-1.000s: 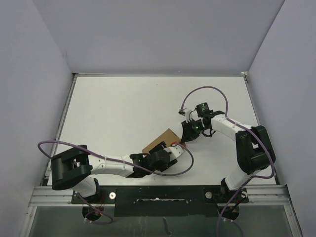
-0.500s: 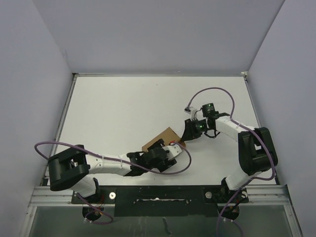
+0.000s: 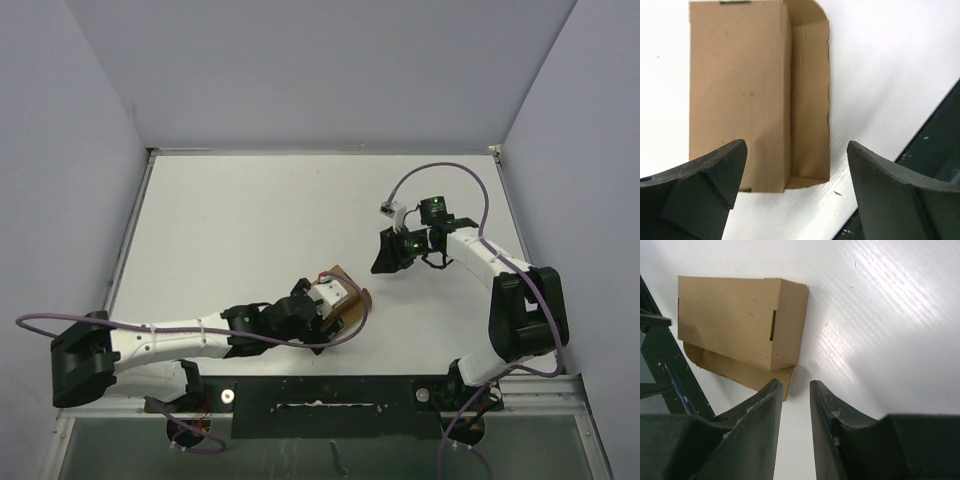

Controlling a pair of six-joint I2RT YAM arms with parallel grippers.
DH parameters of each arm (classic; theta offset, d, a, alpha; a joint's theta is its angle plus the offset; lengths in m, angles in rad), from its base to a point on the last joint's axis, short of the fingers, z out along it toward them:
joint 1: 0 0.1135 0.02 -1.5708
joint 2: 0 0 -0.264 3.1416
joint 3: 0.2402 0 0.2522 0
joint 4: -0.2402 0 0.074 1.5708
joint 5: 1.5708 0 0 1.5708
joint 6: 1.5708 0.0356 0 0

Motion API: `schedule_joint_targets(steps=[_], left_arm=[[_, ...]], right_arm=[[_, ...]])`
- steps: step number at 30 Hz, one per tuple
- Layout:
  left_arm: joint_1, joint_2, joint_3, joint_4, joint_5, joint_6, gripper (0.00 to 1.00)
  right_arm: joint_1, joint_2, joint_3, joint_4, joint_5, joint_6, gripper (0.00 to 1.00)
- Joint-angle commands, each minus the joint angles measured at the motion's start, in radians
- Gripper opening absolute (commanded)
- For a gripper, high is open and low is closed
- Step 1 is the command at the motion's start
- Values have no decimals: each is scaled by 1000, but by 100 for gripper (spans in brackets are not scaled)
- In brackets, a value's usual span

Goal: Fold the paper box

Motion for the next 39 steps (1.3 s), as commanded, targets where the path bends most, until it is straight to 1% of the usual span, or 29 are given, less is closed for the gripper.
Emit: schedule_joint_targets(steps=[1, 4, 6, 7, 8, 9, 10, 11, 12, 14, 16, 17, 19, 23, 27, 35, 39], left_arm=[[3, -175, -20, -52, 7, -162, 81], [8, -268, -67, -80, -14, -258, 80], [14, -327, -84, -132, -42, -344, 78], [16, -355, -86, -199, -75, -431, 74], [19, -370, -85, -236, -91, -478, 72], [24, -386, -85, -297, -110, -542, 67], [29, -405, -89, -348, -122, -595, 60], [36, -419, -98, -383, -129, -643, 54], [44, -435, -109, -401, -128, -674, 49], [73, -448, -141, -393, -103, -713, 40], [117, -434, -154, -373, -75, -723, 26], [140, -420, -157, -367, -62, -726, 24], [193, -383, -162, -342, -23, -710, 24], [321, -273, -180, -215, 110, -645, 22], [396, -147, -157, -90, 179, -568, 22], [533, 100, -26, 44, 275, -437, 23], [606, 237, 63, 115, 371, -382, 24]], right_arm=[[21, -21, 79, -1, 16, -66, 28], [50, 14, 105, 5, 21, -83, 25], [81, 34, 127, 20, 60, -105, 23], [99, 52, 142, 22, 106, -128, 14], [116, 62, 151, 23, 139, -140, 11], [127, 79, 162, 22, 181, -154, 7], [133, 98, 176, 15, 205, -163, 4], [135, 124, 187, 2, 212, -168, 1], [139, 142, 195, -12, 214, -169, 0], [149, 171, 200, -47, 210, -184, 0], [160, 190, 200, -66, 204, -196, 0], [164, 200, 202, -79, 189, -210, 0], [167, 216, 209, -103, 157, -233, 0], [178, 231, 219, -140, 109, -273, 0], [188, 226, 211, -159, 91, -300, 0], [182, 164, 166, -216, 110, -357, 0], [177, 128, 142, -265, 106, -398, 0]])
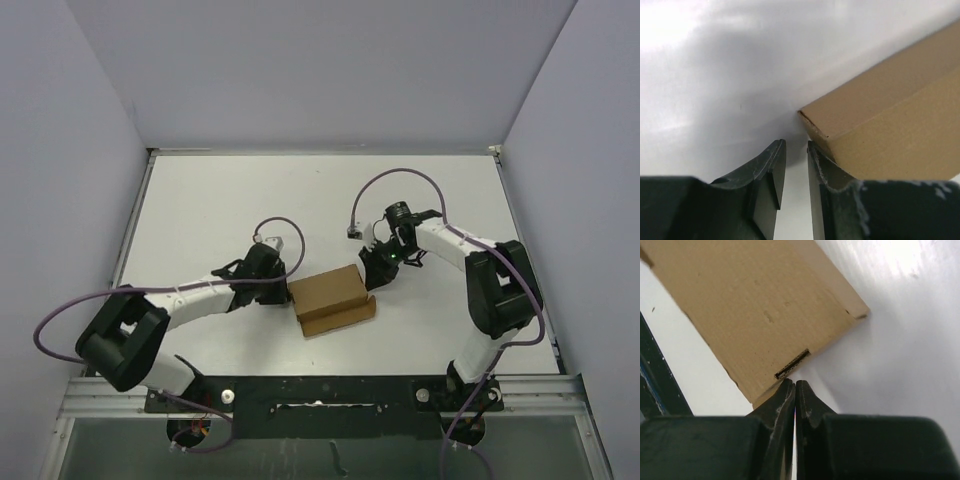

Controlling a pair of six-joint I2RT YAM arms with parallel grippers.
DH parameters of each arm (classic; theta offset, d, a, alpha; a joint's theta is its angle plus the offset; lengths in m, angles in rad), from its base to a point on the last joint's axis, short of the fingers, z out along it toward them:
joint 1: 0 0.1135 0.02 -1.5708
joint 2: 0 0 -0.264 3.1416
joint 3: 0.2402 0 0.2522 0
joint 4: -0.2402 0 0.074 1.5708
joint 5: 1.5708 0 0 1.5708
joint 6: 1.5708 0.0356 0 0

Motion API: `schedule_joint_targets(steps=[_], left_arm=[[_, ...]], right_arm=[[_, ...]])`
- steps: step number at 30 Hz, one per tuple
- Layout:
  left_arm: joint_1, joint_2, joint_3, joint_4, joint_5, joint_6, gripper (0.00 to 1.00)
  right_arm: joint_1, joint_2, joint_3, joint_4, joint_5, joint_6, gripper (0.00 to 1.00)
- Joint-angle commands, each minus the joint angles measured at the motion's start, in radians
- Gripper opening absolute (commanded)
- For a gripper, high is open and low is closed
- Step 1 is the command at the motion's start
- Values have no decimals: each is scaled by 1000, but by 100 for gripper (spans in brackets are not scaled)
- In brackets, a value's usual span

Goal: Fold the paper box

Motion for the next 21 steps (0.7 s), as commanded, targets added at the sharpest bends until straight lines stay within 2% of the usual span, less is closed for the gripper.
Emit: schedule_joint_targets(steps=[1, 5, 8, 12, 14, 18, 21], left_arm=[[65, 140, 150, 183, 142, 94, 24], [93, 340, 331, 177, 245, 155, 26], [107, 487, 498, 107, 319, 201, 26], [134, 602, 661, 21, 346, 250, 29], [156, 621, 721, -20, 327, 271, 31], [214, 576, 750, -65, 277, 289, 37], [239, 475, 710, -75, 216, 294, 47]], right_arm=[[4, -86, -21, -68, -36, -69, 0], [6, -81, -28, -106, -47, -99, 0], [8, -53, -16, -151, -66, -120, 0], [6, -46, -17, -181, -58, -152, 1], [0, -54, -15, -199, -51, -176, 2], [-39, -83, -5, -246, -62, -230, 4], [-82, -124, 5, -279, -95, -274, 6]])
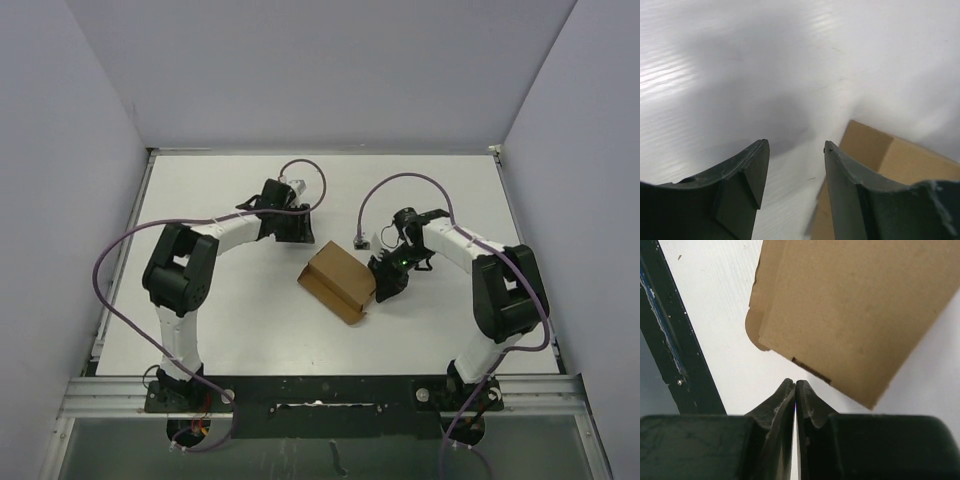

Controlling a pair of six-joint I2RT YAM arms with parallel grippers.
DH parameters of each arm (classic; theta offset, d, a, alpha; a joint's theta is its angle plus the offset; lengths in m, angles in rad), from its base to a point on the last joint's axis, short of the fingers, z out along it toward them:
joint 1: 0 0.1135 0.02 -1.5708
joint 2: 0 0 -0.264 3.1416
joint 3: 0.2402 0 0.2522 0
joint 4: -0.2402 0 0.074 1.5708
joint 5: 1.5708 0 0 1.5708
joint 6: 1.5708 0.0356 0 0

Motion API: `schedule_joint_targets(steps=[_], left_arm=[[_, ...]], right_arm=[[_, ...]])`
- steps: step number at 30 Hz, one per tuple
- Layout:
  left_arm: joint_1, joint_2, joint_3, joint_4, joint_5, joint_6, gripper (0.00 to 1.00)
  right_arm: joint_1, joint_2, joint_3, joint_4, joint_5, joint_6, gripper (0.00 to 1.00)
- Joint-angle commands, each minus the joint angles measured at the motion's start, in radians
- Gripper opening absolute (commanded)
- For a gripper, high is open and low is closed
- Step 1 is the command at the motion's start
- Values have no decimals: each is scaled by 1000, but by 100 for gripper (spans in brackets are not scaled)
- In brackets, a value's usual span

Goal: Fold the paper box

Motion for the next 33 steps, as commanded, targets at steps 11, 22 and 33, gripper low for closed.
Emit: schedule_joint_targets(steps=[11, 22, 33], left_arm=[[37, -677, -625, 339, -6, -366, 81], [-207, -761, -915, 534, -272, -821, 98], [-273, -477, -838, 727, -338, -943, 98]], right_arm=[[-121, -245, 5, 367, -157, 109, 67], [-132, -77, 6, 504, -105, 351, 30], [-133, 9, 31, 422, -116, 357, 23]])
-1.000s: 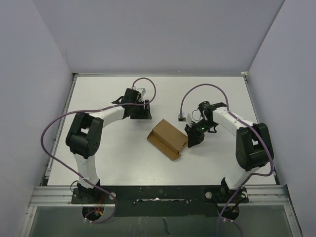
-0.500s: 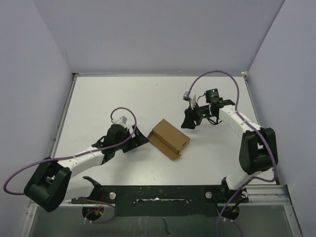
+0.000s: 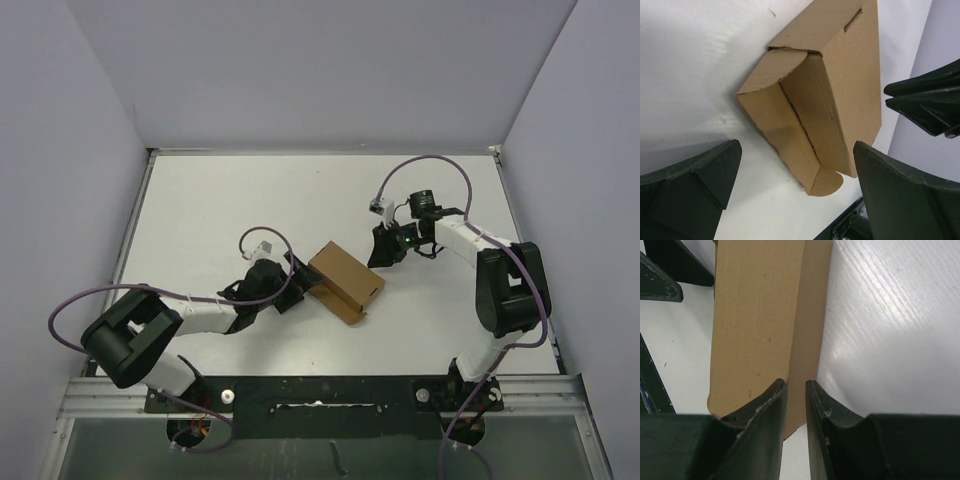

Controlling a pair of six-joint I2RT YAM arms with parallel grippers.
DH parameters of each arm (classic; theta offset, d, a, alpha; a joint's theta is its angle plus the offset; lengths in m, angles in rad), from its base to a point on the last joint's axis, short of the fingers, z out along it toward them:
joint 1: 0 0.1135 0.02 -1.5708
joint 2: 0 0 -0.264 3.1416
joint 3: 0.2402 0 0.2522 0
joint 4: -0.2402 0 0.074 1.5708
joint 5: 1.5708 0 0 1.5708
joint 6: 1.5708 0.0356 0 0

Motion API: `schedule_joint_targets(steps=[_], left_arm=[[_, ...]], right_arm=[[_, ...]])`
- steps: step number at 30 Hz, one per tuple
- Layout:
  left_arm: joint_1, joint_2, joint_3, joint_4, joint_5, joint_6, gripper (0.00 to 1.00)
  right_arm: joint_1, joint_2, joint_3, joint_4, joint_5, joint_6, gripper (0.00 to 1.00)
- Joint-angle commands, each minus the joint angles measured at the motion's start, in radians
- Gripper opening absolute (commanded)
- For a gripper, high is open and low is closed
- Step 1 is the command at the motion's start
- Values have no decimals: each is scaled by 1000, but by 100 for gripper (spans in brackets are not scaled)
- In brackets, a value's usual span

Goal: Fold the paper box

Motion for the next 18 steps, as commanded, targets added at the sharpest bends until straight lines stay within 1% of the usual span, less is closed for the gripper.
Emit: schedule_joint_targets(steps=[1, 4, 9, 13, 15, 18], left_arm=[[-24, 82, 37, 137, -65, -64, 98], [-30, 112, 52, 155, -82, -77, 98], [-37, 140, 99, 76, -114, -103, 98], [-39, 159, 144, -29, -129, -141, 92], [-39, 166, 155, -61, -133, -149, 87], [-39, 178, 177, -104, -137, -147, 83]], right_arm=[[-6, -3, 32, -5, -17, 10, 23], [-5, 11, 40, -18, -20, 8, 22], [-3, 23, 49, -35, -27, -3, 19], [-3, 33, 55, -53, -32, -13, 15], [1, 38, 56, -58, -32, -18, 14], [8, 47, 59, -64, -30, -25, 12]])
